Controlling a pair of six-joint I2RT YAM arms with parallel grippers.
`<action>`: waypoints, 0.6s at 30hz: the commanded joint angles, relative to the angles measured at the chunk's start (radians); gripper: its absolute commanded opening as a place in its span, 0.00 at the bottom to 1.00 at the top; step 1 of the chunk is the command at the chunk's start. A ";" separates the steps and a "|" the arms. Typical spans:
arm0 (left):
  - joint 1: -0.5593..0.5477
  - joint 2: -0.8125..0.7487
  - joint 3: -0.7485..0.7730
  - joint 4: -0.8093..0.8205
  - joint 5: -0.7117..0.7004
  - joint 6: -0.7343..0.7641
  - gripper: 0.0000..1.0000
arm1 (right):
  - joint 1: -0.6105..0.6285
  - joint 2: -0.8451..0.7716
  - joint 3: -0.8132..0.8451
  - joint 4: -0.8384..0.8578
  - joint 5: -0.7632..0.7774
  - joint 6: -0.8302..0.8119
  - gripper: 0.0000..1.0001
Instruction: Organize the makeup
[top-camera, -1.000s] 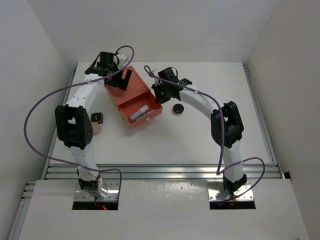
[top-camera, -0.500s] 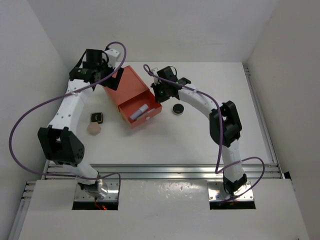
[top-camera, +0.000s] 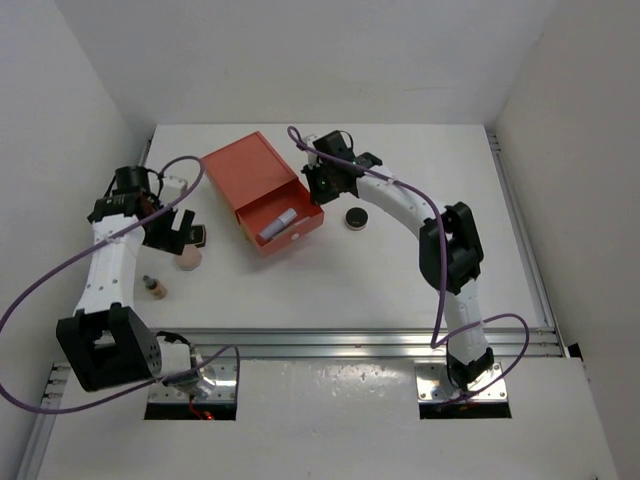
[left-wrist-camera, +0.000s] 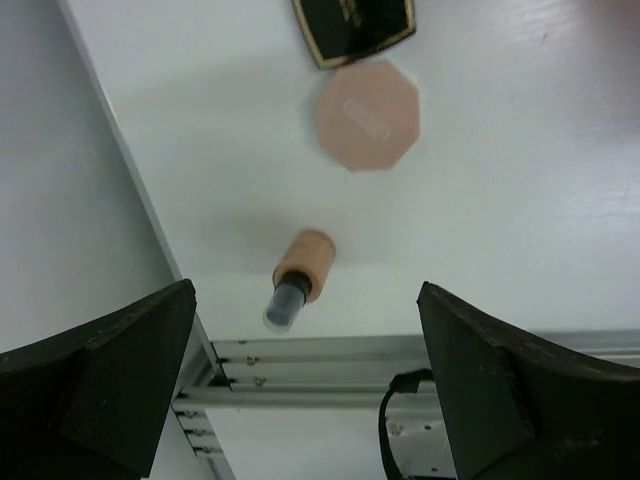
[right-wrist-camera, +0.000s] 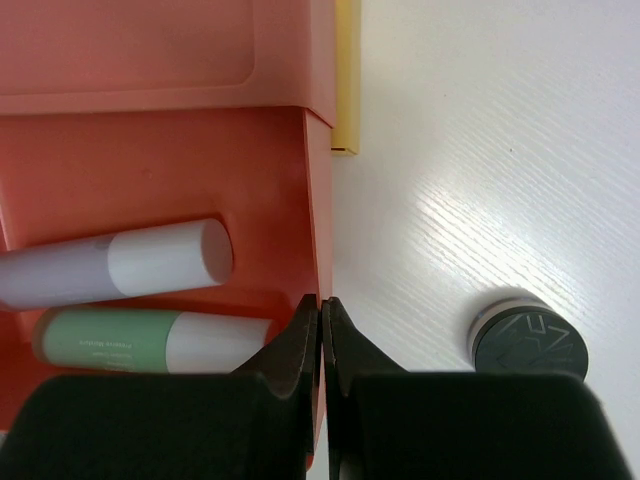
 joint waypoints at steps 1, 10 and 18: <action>0.077 -0.074 -0.028 -0.019 0.007 0.062 1.00 | -0.002 -0.011 0.077 0.032 -0.003 0.026 0.00; 0.193 -0.084 -0.109 -0.062 0.142 0.082 1.00 | -0.012 -0.016 0.076 0.034 -0.011 0.029 0.00; 0.268 -0.045 -0.243 0.099 0.072 -0.010 1.00 | -0.012 -0.014 0.069 0.020 -0.003 0.015 0.00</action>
